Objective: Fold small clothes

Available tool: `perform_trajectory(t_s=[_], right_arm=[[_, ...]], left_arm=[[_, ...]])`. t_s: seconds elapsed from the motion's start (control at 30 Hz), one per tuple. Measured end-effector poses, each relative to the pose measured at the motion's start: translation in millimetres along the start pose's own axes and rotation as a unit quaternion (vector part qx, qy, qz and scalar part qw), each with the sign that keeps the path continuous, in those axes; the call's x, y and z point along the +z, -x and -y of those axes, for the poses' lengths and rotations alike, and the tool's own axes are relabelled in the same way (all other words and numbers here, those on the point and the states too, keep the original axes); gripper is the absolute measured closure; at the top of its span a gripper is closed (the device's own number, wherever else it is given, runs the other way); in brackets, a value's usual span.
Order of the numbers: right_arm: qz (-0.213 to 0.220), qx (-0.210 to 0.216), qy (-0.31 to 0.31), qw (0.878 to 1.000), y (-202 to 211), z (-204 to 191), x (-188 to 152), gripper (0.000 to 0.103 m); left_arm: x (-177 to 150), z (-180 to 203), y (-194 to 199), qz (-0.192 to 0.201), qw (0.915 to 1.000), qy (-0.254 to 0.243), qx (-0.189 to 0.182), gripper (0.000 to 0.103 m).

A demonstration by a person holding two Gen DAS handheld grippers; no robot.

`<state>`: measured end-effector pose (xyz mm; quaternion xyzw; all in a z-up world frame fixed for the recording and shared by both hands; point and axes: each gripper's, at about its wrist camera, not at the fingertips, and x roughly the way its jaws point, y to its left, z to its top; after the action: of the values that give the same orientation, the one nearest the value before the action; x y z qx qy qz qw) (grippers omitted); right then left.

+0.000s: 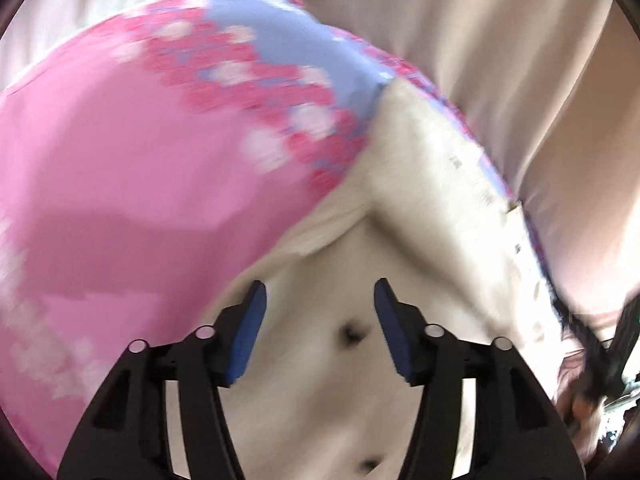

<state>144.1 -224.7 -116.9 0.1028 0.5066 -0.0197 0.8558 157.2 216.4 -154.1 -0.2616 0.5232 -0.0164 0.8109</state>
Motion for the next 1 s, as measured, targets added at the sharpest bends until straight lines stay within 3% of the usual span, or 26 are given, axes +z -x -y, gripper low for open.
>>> perform_trajectory(t_s=[0.03, 0.1, 0.17, 0.27, 0.33, 0.4, 0.47, 0.53, 0.57, 0.6, 0.67, 0.7, 0.73, 0.77, 0.8, 0.83, 0.9, 1.0], right_arm=[[-0.015, -0.014, -0.027, 0.999, 13.2, 25.3, -27.1, 0.052], [-0.048, -0.039, -0.073, 0.995, 36.9, 64.0, -84.1, 0.052], [-0.079, -0.054, -0.107, 0.990, 52.5, 84.7, -136.0, 0.051], [-0.104, -0.027, -0.178, 0.978, 62.6, 93.5, -202.0, 0.051], [-0.107, 0.006, -0.212, 0.971, 60.2, 90.3, -224.9, 0.051], [-0.101, 0.026, -0.226, 0.968, 51.5, 80.1, -239.3, 0.051], [-0.077, 0.023, -0.212, 0.974, 50.2, 64.7, -244.9, 0.040], [-0.068, 0.018, -0.202, 0.977, 48.3, 52.2, -244.1, 0.038], [-0.065, 0.026, -0.201, 0.977, 48.1, 46.2, -244.2, 0.042], [-0.062, 0.024, -0.199, 0.978, 48.5, 42.3, -244.7, 0.045], [-0.060, 0.022, -0.204, 0.977, 47.9, 42.0, -245.9, 0.069], [-0.058, 0.024, -0.216, 0.974, 47.9, 44.2, -247.1, 0.075], [-0.056, 0.034, -0.230, 0.971, 48.3, 47.2, -248.6, 0.091], [-0.050, 0.039, -0.241, 0.968, 53.1, 52.0, -252.4, 0.093], [-0.041, 0.044, -0.255, 0.965, 57.5, 54.1, -253.0, 0.093], [-0.031, 0.051, -0.264, 0.963, 62.4, 54.8, -252.8, 0.094], [-0.016, 0.054, -0.270, 0.961, 72.9, 55.1, -251.4, 0.095], [0.003, 0.049, -0.269, 0.962, 89.0, 53.2, -251.0, 0.095]], left_arm=[[-9.8, -11.4, 8.4, -0.002, 1.0000, 0.001, 0.006, 0.048], [-27.0, -29.1, 20.8, -0.008, 0.9994, 0.003, 0.033, 0.038], [-49.8, -49.9, 31.9, -0.021, 0.9983, 0.006, 0.054, 0.037], [-80.8, -72.6, 38.7, -0.057, 0.9970, 0.018, 0.049, 0.037], [-96.2, -73.6, 44.0, -0.055, 0.9974, 0.009, 0.044, 0.036], [-106.3, -69.0, 45.2, -0.060, 0.9970, -0.010, 0.049, 0.034], [-113.3, -59.8, 42.8, -0.058, 0.9966, -0.026, 0.053, 0.032], [-118.7, -55.7, 44.0, -0.056, 0.9965, -0.035, 0.052, 0.033], [-121.3, -56.4, 45.1, -0.055, 0.9968, -0.036, 0.046, 0.033], [-121.5, -55.6, 44.6, -0.059, 0.9972, -0.035, 0.028, 0.041], [-119.4, -51.2, 38.9, -0.072, 0.9970, -0.029, 0.007, 0.046], [-118.3, -49.8, 37.7, -0.074, 0.9969, -0.029, 0.007, 0.054], [-117.3, -49.7, 36.2, -0.078, 0.9966, -0.027, 0.001, 0.068], [-115.5, -51.2, 33.6, -0.086, 0.9960, -0.023, -0.002, 0.075], [-115.0, -53.3, 32.8, -0.090, 0.9958, -0.014, -0.007, 0.091], [-113.7, -57.1, 32.0, -0.096, 0.9951, -0.001, -0.024, 0.095], [-111.5, -62.9, 37.0, -0.095, 0.9941, 0.023, -0.047, 0.096], [-110.1, -59.5, 54.2, -0.082, 0.9948, 0.012, -0.059, 0.096]])
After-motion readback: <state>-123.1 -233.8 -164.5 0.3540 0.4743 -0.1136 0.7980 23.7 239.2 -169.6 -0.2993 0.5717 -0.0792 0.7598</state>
